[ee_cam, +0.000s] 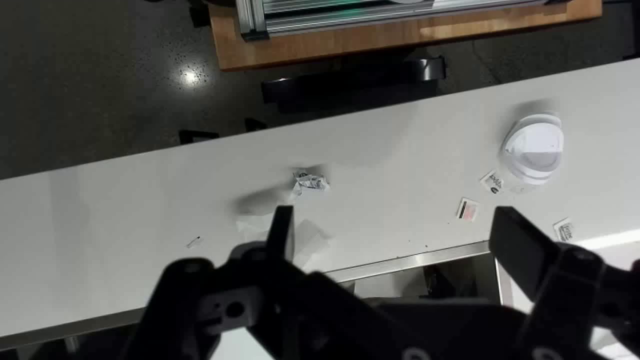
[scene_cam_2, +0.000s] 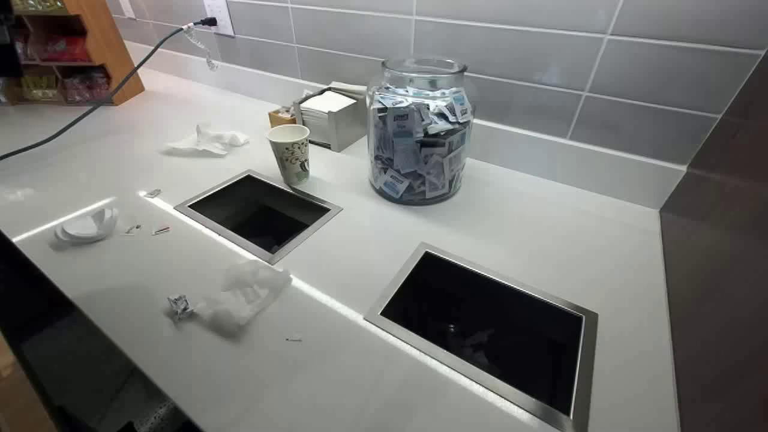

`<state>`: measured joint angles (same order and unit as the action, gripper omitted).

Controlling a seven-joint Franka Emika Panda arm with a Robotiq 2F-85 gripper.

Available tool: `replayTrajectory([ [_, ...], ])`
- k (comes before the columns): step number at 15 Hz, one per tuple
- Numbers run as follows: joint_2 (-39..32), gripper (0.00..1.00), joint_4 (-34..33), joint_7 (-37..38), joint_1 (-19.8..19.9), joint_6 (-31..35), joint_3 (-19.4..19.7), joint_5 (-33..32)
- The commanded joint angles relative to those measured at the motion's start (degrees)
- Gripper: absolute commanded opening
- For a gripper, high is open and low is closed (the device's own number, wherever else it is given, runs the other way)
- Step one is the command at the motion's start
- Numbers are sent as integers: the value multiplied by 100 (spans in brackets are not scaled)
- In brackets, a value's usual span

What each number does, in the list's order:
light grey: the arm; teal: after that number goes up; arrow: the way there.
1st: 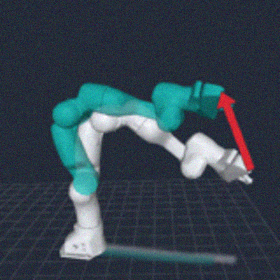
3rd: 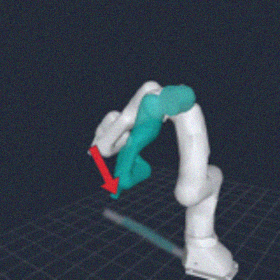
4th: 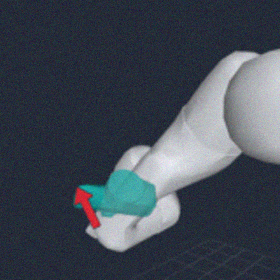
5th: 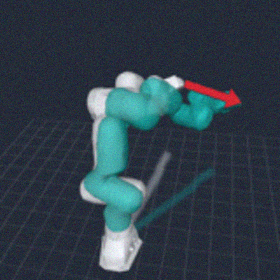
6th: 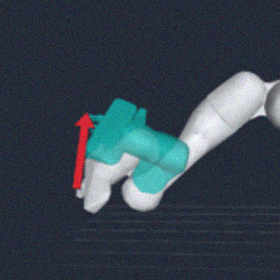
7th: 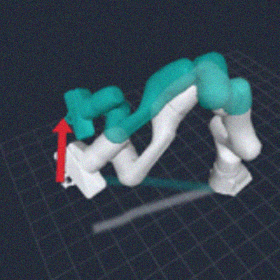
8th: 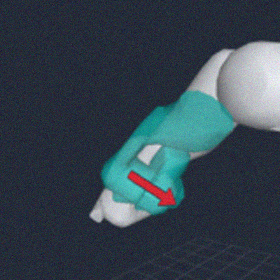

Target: Lay the coffee cup on the counter

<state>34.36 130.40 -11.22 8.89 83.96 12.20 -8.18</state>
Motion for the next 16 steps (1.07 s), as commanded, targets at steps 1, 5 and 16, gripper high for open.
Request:
replayTrajectory([
  [1, -4, 100, -14, 8, -24, -13, 18, -7],
  [5, -3, 100, -14, 8, -24, -13, 18, -7],
  [16, -1095, 100, 1366, 334, -417, 3693, -368, 344],
])
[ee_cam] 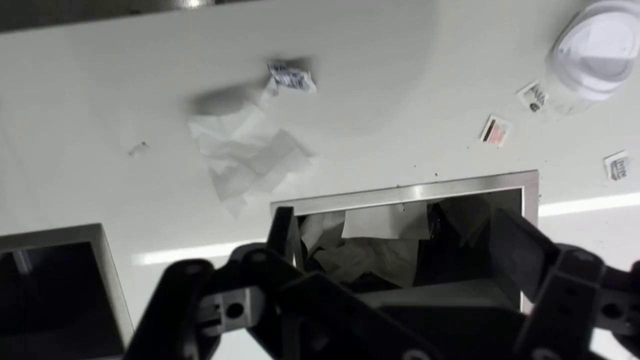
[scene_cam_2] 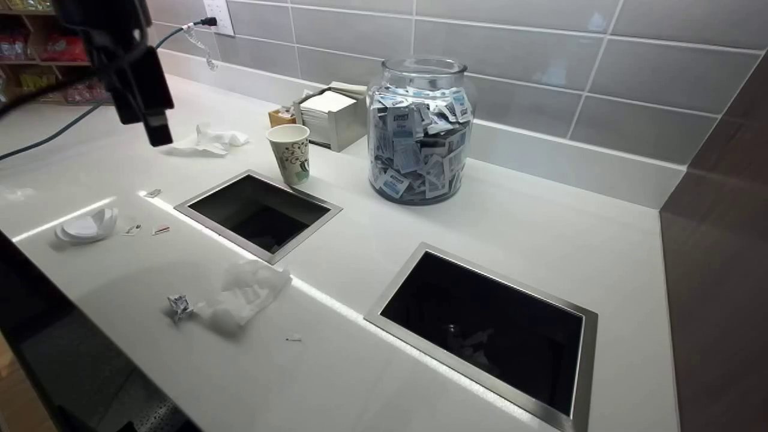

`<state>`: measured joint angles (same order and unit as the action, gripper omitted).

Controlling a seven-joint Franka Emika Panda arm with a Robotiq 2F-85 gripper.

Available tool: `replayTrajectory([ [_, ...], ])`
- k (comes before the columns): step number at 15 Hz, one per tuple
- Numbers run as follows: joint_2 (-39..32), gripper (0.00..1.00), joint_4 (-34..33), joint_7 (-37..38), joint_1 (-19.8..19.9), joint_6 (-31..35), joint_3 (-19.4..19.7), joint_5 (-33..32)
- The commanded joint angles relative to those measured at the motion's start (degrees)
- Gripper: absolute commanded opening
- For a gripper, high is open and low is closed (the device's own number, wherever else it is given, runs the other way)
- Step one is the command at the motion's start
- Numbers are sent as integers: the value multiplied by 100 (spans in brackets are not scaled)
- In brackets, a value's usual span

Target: Lay the coffee cup on the counter

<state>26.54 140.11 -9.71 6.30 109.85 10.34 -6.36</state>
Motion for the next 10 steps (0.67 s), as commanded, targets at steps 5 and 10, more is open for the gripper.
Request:
replayTrajectory([
  [5, -1095, 100, 949, 500, -455, 3570, -454, 776],
  [10, -1486, 100, 982, 408, -518, 4271, -514, 996],
])
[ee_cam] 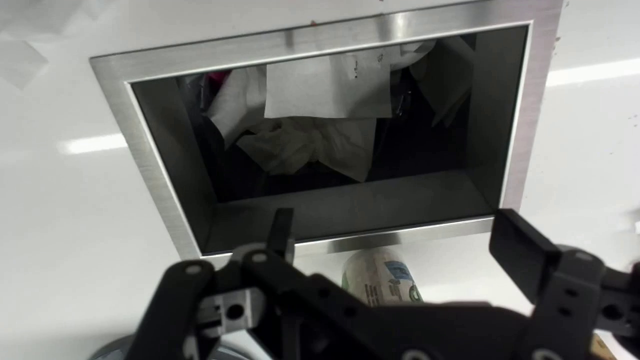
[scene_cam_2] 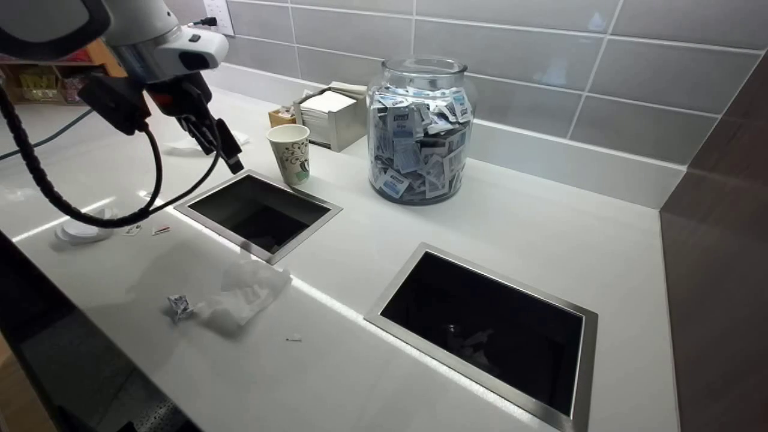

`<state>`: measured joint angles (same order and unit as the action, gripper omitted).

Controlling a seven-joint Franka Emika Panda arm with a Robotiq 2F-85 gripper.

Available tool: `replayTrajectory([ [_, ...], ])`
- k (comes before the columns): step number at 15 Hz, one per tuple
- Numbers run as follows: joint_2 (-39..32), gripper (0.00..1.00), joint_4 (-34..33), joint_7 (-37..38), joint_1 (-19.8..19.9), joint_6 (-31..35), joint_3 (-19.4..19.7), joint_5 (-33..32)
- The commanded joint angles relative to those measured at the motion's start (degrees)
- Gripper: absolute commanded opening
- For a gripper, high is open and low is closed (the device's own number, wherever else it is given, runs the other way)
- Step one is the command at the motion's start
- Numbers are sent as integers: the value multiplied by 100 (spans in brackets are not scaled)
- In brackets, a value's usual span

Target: Lay the coffee cup on the counter

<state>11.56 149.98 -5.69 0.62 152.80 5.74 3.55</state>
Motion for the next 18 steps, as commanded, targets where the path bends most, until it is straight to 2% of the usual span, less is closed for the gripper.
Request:
replayTrajectory([
  [1, -112, 100, -7, 0, 36, 78, -57, 33],
  [4, -205, 100, -32, 1, 35, 108, -61, 47],
  [5, -348, 100, 39, -26, 88, 501, -69, -126],
  [6, -422, 100, 95, -160, -22, 650, -34, 159],
  [11, -982, 100, 269, -570, -281, 2321, 10, 542],
  [15, -1436, 100, 177, -908, -509, 3122, -141, 1082],
  [18, -1798, 100, 83, -822, -417, 3607, -276, 907],
])
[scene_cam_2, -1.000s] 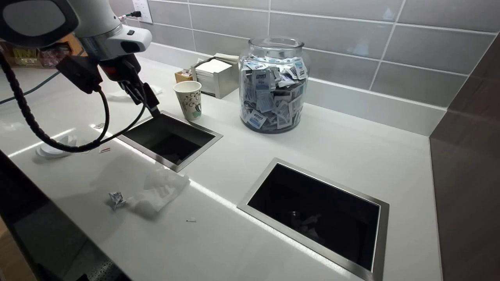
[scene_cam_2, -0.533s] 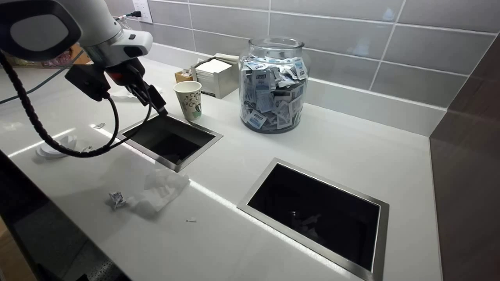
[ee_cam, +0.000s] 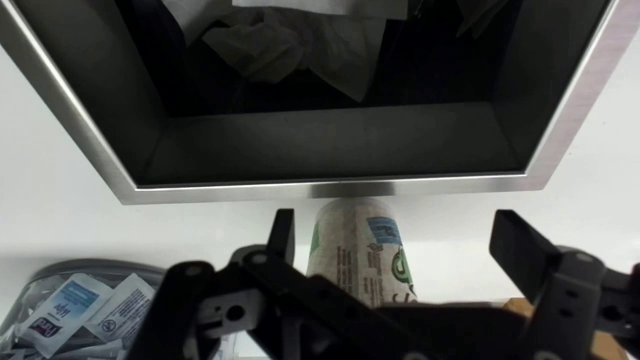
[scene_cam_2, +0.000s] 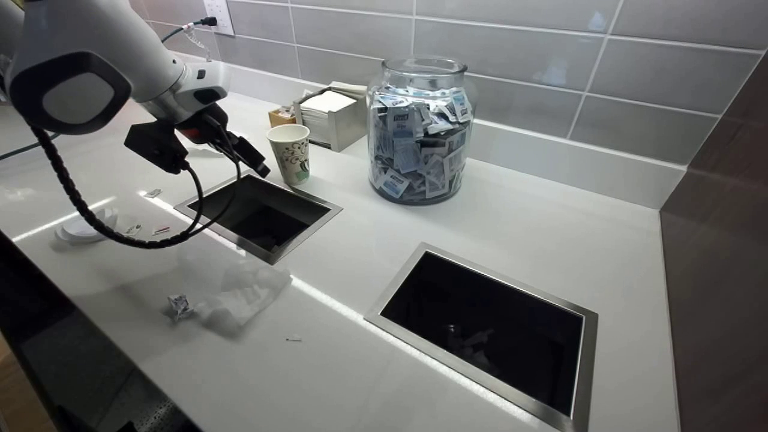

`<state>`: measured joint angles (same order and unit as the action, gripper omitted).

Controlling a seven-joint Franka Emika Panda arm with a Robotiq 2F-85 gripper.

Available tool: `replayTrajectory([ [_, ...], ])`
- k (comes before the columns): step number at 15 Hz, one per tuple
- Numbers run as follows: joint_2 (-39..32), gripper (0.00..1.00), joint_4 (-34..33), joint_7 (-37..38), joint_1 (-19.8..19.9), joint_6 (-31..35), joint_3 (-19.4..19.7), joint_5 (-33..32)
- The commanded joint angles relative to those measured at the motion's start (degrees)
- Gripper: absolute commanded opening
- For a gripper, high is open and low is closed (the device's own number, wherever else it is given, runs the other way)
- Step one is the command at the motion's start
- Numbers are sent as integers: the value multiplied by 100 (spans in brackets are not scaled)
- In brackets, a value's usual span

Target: Lay the coffee cup on the counter

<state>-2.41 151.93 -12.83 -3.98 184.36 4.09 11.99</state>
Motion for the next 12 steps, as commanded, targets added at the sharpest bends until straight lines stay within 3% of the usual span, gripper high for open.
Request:
replayTrajectory([
  [1, -501, 100, -129, 345, 146, 590, -96, -514],
  [12, -1640, 100, -688, 677, 342, 2009, -79, -914],
])
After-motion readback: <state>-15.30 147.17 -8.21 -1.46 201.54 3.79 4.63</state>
